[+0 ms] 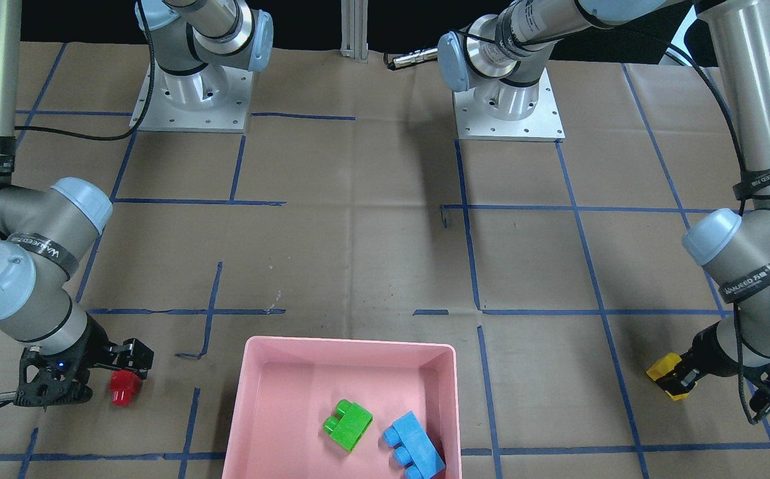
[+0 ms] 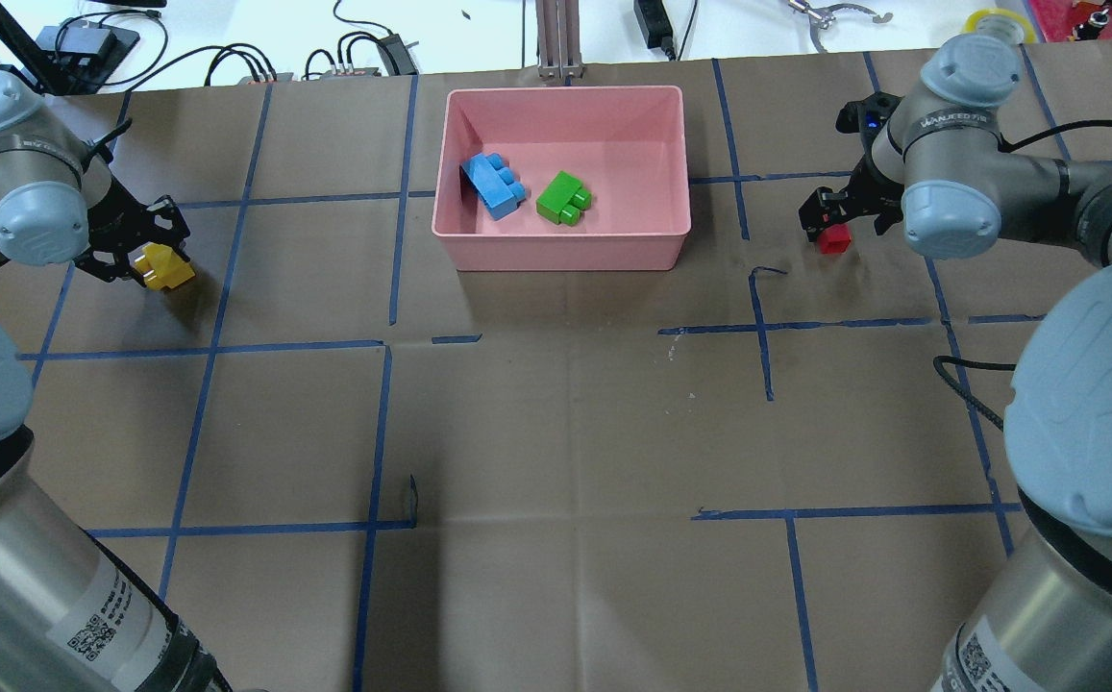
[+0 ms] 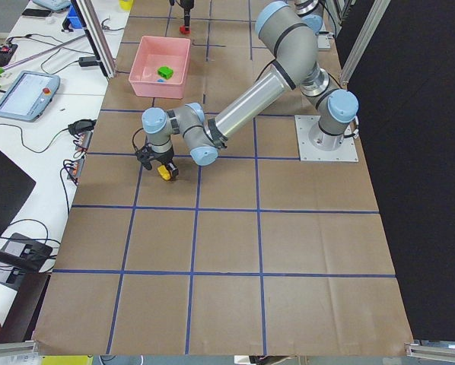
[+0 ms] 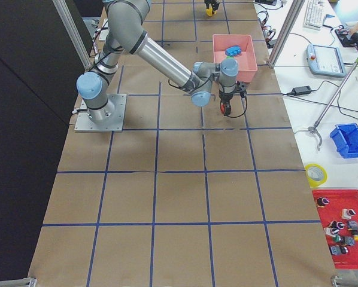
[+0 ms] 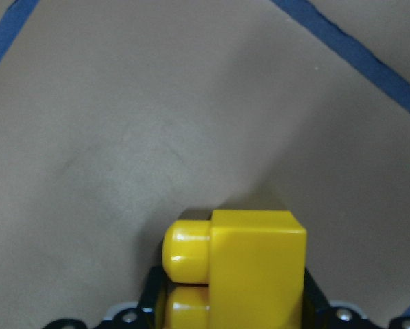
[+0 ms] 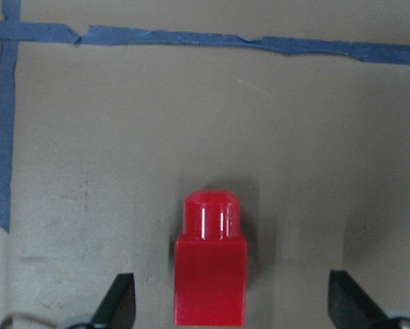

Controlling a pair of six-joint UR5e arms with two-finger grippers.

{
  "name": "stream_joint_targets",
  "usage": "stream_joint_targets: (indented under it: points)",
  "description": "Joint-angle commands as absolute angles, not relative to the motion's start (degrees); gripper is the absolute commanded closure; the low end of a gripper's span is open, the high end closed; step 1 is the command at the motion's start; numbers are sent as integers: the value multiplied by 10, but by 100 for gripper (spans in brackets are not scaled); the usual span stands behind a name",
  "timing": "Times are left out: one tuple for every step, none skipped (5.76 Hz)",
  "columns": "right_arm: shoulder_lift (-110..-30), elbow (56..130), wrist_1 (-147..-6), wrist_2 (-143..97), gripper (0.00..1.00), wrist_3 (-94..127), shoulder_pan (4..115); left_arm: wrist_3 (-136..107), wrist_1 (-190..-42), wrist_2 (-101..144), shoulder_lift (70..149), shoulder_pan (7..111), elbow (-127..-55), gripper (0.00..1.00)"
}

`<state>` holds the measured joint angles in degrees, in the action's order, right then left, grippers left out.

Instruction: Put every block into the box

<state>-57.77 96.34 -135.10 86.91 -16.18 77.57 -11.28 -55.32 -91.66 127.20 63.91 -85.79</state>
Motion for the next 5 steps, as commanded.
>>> stream_joint_targets:
  points:
    - [-577, 968, -1352, 873, 4, -156, 777, -112, -590, -917, 1235, 641, -832, 75]
    - [-577, 968, -1353, 873, 7, -155, 778, -108, -624, -916, 1213, 644, -805, 76]
    - [-577, 969, -1354, 873, 17, -153, 780, -18, -638, -890, 1211, 647, -761, 77]
    - [-575, 969, -1354, 872, 24, -152, 780, 103, -656, -875, 1216, 666, -716, 77]
    - [-575, 969, -1355, 872, 32, -151, 780, 100, -710, -826, 1215, 724, -687, 76]
